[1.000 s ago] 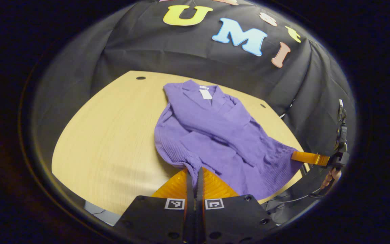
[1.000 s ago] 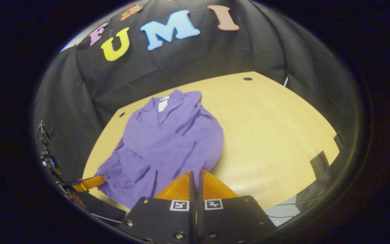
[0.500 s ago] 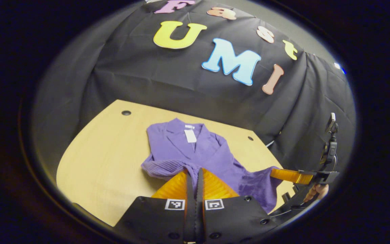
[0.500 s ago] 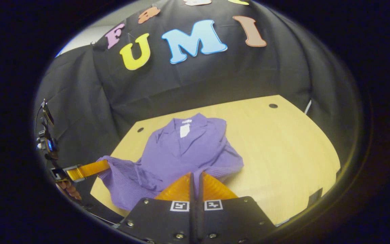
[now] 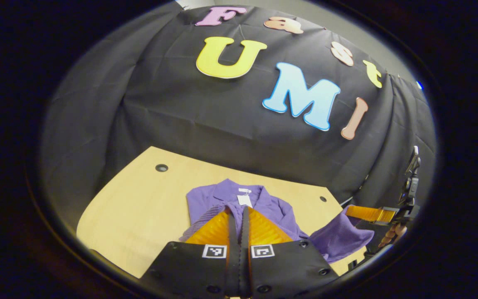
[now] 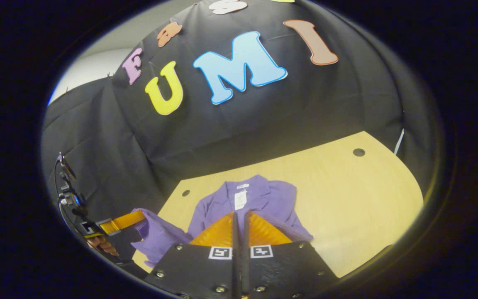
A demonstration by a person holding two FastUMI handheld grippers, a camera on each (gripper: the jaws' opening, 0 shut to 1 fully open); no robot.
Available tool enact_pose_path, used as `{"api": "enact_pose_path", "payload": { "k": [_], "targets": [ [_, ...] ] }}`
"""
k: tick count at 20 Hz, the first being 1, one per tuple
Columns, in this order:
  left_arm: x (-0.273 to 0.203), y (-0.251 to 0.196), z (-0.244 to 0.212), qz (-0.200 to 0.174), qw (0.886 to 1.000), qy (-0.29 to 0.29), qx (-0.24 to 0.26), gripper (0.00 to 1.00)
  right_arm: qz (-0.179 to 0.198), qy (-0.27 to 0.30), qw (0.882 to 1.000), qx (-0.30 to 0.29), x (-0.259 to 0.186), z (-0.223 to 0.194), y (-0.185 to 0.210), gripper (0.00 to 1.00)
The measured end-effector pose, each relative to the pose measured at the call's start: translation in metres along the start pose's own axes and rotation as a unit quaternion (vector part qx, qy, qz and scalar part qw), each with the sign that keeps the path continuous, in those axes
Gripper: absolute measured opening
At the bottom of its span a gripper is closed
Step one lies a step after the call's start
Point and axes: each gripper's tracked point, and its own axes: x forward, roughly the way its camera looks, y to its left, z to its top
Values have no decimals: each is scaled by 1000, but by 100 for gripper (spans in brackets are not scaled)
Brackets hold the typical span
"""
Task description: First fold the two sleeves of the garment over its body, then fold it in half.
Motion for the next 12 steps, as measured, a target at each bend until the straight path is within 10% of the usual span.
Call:
{"api": "enact_pose_path", "payload": {
  "k": [12],
  "targets": [
    [123, 44, 56, 101, 992, -59, 51, 6, -19, -29, 999, -15, 123, 79, -72, 1]
  ]
}}
